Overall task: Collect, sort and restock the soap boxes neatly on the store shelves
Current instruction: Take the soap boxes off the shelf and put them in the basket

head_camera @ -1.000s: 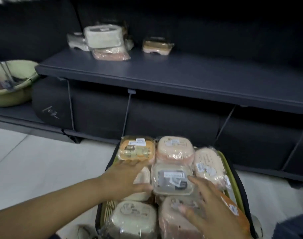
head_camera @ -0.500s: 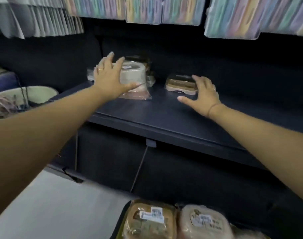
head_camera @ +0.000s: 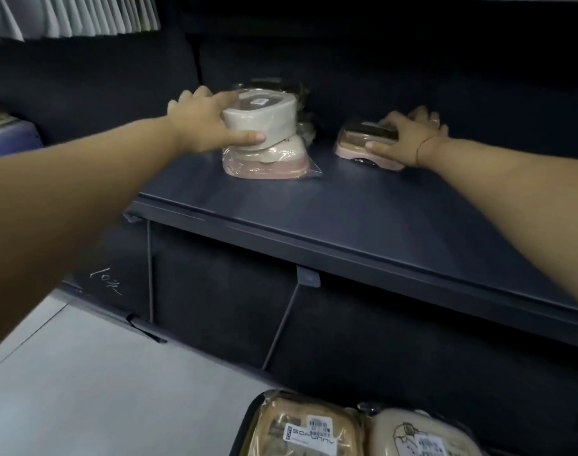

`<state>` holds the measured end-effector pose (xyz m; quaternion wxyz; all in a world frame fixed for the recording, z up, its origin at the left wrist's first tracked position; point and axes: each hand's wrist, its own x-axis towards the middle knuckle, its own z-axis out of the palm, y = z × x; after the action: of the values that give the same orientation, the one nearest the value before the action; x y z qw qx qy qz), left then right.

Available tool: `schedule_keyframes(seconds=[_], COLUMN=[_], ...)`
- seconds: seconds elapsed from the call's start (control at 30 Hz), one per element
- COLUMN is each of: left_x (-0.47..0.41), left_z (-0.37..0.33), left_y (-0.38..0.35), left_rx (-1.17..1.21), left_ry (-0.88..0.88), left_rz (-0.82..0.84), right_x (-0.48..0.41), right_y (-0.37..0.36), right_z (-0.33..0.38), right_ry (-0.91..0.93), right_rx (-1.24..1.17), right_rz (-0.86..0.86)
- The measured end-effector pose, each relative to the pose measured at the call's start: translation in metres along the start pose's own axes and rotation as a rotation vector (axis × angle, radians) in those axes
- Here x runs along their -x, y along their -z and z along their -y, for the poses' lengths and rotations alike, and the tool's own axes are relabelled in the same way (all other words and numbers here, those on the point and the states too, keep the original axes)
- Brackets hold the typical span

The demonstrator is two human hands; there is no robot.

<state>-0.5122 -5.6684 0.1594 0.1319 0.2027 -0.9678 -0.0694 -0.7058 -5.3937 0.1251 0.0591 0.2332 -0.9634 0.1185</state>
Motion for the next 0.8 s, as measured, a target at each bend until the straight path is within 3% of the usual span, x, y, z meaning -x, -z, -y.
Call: schedule_keyframes(seconds=[0.1, 0.2, 0.43, 0.53, 0.63, 0.7, 0.8], left_x=[0.019, 0.032, 0.025, 0.022, 0.017, 0.016, 0.018], left_z=[0.002, -0.007, -0.049, -0.057, -0.058, -0.056, -0.05], left_y=[-0.001, 0.001, 0.002, -0.002, -0.002, -0.001, 0.009], left_rx=[0.213, 0.344, 0.55, 0.471, 0.252, 0.126, 0.121], left_ry=[-0.004, 0.032, 0.285, 0.349, 0.259, 0.202, 0.156], left_rz=[-0.062, 0.0, -0.063, -0.112, -0.134, -0.086, 0.006], right_x=[0.015, 0.04, 0.13, 0.168, 0.198, 0.211, 0.218], right_y=[0.002, 0.005, 0.012, 0.015, 0.018, 0.02, 0.021], right_z=[-0.001, -0.005, -0.014, -0.019, -0.026, -0.029, -0.031], right_ry=[-0.011, -0.011, -0.062, -0.071, -0.07, -0.071, -0.065], right_rx=[-0.122, -0.294, -0.4, -0.419, -0.446, -0.474, -0.501], right_rz=[0.022, 0.058, -0.033, -0.06, -0.089, -0.091, -0.095])
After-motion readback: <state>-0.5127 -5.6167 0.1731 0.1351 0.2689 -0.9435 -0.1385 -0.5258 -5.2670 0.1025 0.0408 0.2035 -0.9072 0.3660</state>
